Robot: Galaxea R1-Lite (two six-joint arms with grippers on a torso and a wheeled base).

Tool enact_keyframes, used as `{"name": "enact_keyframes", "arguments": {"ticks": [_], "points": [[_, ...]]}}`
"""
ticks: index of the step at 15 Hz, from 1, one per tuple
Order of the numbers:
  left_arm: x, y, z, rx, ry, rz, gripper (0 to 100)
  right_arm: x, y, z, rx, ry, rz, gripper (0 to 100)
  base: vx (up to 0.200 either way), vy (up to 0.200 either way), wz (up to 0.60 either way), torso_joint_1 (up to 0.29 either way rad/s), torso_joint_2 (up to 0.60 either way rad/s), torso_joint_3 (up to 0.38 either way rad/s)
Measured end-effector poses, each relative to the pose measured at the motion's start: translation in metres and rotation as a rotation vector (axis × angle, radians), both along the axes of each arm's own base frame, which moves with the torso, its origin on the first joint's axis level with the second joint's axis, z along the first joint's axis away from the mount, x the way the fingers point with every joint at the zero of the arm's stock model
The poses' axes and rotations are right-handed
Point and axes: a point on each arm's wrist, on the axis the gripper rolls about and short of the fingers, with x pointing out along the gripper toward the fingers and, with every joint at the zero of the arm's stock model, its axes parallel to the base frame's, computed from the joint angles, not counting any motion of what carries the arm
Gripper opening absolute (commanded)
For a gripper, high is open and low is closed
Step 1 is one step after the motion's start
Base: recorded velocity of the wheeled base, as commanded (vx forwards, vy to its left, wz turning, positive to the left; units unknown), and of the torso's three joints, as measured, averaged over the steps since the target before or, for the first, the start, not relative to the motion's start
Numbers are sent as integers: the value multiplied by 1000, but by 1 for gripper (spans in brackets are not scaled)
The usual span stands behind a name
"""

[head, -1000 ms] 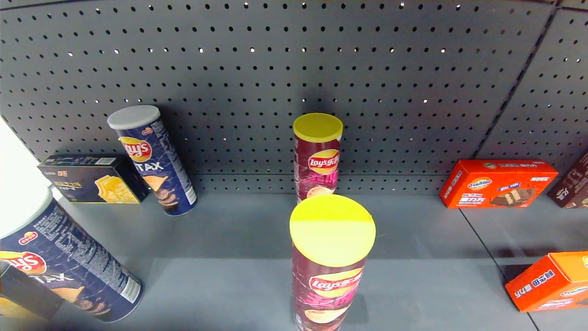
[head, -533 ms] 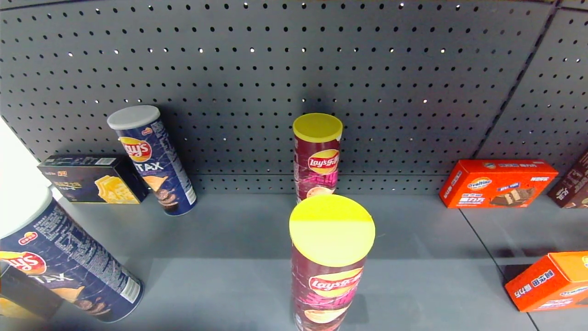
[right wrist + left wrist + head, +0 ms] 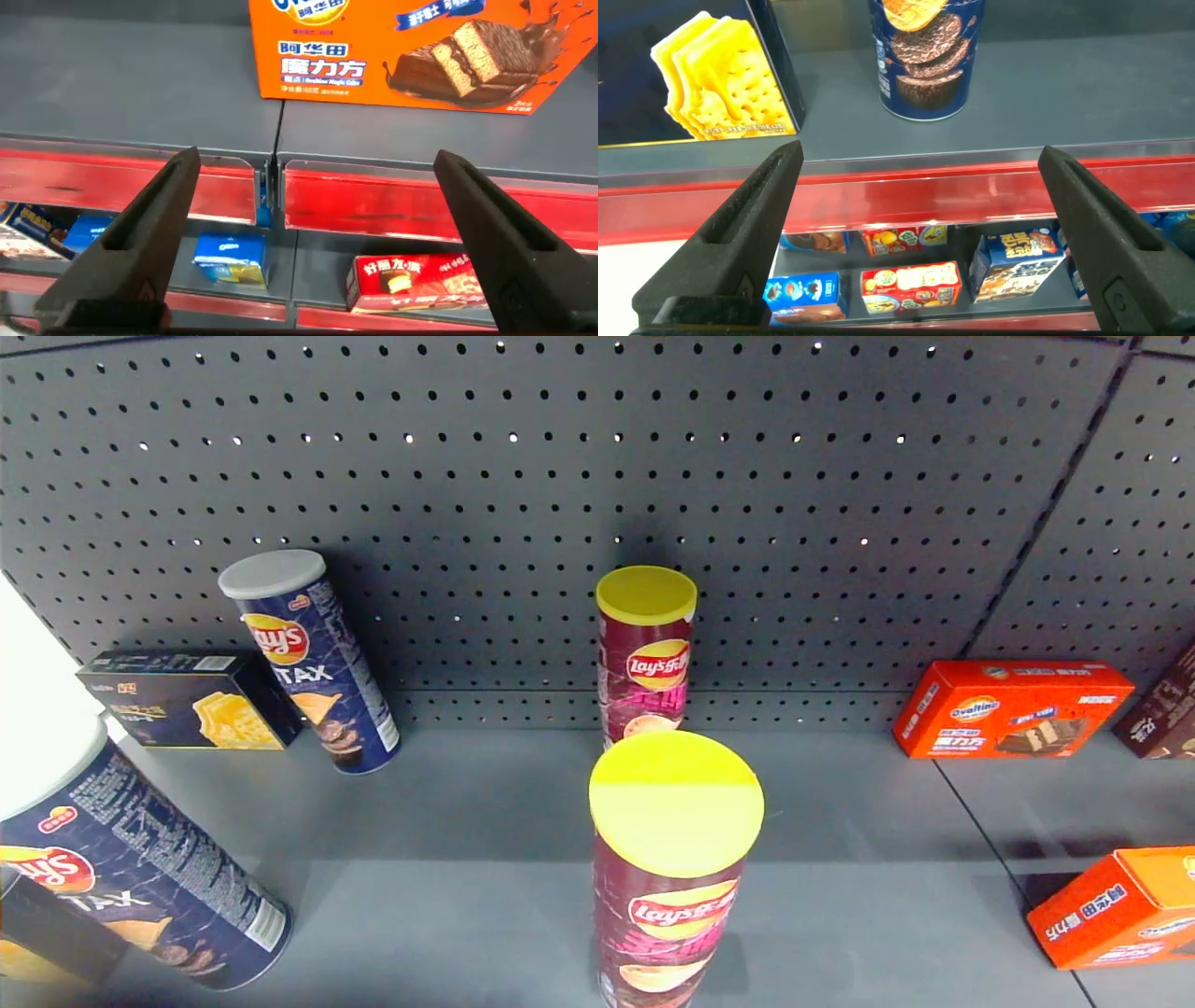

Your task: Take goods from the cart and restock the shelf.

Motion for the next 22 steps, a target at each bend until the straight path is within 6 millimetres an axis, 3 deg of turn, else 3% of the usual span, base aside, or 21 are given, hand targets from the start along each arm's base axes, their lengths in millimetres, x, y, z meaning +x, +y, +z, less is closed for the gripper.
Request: {"name": "enact_keyframes", "arguments": {"ticks": [6,22], "points": [[0,0,0,0,0,-1,100,-2,2,0,5,-27,-112,100,0,0,0,0,0,0],[0,0,0,0,-1,0,100,-7,2,-2,12,-94,-95,100,0,0,0,0,0,0]]}}
